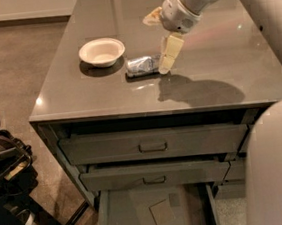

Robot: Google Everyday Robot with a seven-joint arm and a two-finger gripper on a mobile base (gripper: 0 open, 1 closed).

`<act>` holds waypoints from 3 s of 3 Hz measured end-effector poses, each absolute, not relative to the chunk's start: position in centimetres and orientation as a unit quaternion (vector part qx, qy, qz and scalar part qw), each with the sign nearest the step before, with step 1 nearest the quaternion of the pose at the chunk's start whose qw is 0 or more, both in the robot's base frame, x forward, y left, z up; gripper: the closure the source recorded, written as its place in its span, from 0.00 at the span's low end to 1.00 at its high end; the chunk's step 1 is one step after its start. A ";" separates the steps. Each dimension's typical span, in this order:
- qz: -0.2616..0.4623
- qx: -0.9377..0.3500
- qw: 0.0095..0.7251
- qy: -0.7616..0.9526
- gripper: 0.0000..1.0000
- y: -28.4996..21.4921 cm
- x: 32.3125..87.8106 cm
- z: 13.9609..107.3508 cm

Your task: Place redbull can into bottom drawer

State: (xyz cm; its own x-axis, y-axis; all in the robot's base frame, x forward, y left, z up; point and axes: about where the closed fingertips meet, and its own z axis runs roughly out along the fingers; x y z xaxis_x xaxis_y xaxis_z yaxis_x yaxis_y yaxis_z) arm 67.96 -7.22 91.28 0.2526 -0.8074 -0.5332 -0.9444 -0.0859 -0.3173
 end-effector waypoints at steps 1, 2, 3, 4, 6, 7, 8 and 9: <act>0.145 -0.739 0.287 0.592 0.00 -4.7 68.8 88.9; 0.165 -0.743 0.271 0.590 0.00 -3.3 69.2 86.9; 0.165 -0.743 0.268 0.590 0.00 -3.1 69.3 85.5; 0.166 -0.743 0.267 0.590 0.18 -3.0 69.3 85.4; 0.166 -0.743 0.267 0.590 0.65 -3.0 69.3 85.4; 0.166 -0.743 0.267 0.590 0.88 -3.0 69.3 85.4; 0.166 -0.743 0.267 0.590 1.00 -3.0 69.3 85.4; 0.183 -0.744 0.276 0.580 1.00 -2.8 68.2 86.2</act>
Offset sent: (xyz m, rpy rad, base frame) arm 0.0160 0.0493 -0.0625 -0.0050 0.1715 0.1047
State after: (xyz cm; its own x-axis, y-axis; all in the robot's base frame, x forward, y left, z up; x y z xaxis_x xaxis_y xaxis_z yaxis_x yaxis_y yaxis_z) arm 68.16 -2.79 86.18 0.2597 -0.7621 -0.5931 -0.9645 -0.1741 -0.1986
